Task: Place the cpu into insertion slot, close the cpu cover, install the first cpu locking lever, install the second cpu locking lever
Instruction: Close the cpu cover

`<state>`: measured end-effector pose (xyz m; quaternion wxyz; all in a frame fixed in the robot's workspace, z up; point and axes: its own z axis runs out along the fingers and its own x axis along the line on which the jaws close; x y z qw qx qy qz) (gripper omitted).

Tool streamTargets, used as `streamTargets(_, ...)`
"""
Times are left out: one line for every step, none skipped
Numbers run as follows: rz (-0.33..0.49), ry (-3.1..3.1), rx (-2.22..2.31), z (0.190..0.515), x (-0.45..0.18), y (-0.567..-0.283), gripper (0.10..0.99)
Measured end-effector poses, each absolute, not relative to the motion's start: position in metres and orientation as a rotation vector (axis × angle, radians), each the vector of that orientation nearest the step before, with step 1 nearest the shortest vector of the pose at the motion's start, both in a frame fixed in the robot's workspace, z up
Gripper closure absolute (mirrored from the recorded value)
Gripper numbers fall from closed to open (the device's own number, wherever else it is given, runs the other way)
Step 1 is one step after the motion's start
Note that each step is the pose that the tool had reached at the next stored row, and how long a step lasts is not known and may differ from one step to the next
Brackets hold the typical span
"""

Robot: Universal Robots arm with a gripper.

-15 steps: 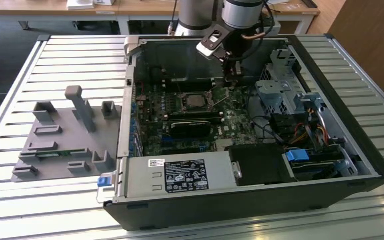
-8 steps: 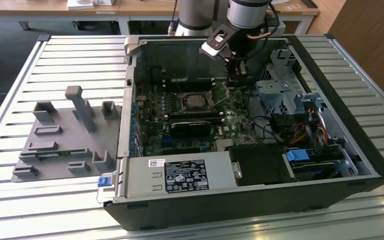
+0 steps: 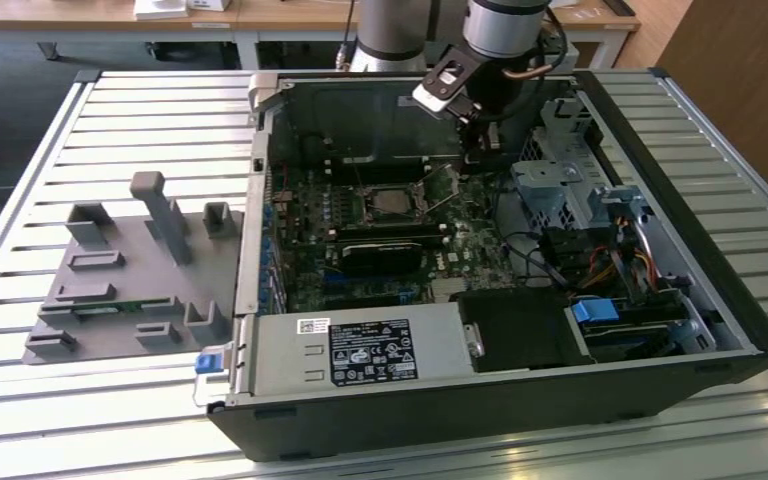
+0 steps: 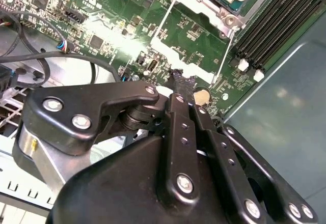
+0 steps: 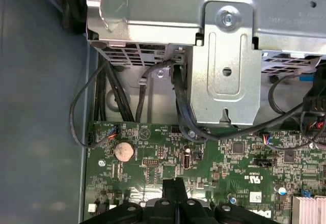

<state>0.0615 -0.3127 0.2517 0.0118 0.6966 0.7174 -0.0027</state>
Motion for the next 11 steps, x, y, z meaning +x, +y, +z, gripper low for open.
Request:
streamTargets(-0.01,2.238,2.172,0.2515,0.0625,-0.3124,0.98)
streamTargets(-0.012,2.238,2.173,0.2514,0.0634,-0.3121,0.98)
streamTargets(-0.014,2.239,2.173,0.2513,0.0639,-0.3117,0.98)
streamTargets(-0.016,2.239,2.174,0.2512,0.0645,-0.3112,0.98)
streamTargets(-0.018,2.24,2.174,0.251,0.0651,-0.3108,0.98)
streamTargets(-0.021,2.24,2.175,0.2507,0.0661,-0.3104,0.98)
streamTargets(-0.023,2.24,2.175,0.2504,0.0671,-0.3102,0.98)
streamTargets(-0.024,2.241,2.175,0.2499,0.0679,-0.3101,0.98)
streamTargets(-0.026,2.241,2.175,0.2493,0.069,-0.3099,0.98)
streamTargets(-0.028,2.241,2.175,0.2488,0.0698,-0.3098,0.98)
streamTargets(-0.029,2.241,2.175,0.2482,0.0705,-0.3097,0.98)
